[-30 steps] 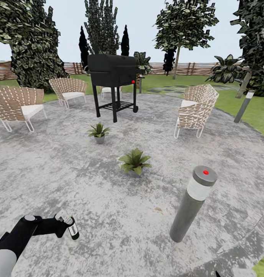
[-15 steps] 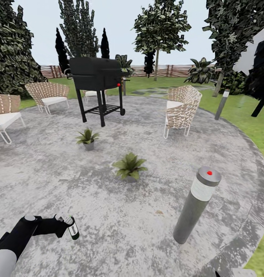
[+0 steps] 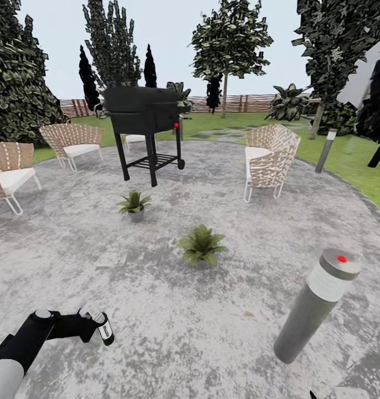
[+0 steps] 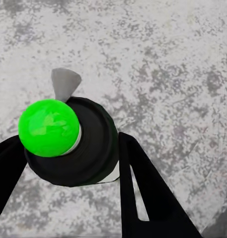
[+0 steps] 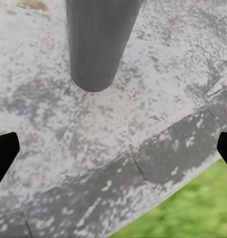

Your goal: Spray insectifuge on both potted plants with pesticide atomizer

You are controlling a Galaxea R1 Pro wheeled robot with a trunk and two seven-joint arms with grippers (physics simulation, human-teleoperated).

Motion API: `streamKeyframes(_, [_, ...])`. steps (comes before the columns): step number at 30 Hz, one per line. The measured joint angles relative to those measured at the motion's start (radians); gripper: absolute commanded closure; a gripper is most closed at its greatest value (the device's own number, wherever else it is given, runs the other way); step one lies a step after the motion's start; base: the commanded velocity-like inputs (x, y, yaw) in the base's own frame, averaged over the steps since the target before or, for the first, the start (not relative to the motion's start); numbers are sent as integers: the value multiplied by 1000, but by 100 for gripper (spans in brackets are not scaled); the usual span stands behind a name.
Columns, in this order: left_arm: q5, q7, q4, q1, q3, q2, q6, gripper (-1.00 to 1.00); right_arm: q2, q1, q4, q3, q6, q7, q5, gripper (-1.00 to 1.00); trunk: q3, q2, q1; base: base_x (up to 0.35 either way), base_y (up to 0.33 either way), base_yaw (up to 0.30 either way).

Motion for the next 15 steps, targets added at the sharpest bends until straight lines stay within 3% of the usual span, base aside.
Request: streamKeyframes(15, [1, 0, 0, 0, 0, -1, 0, 100, 0, -1, -2, 0, 0, -2, 0, -100, 0, 0, 0, 141, 339, 0])
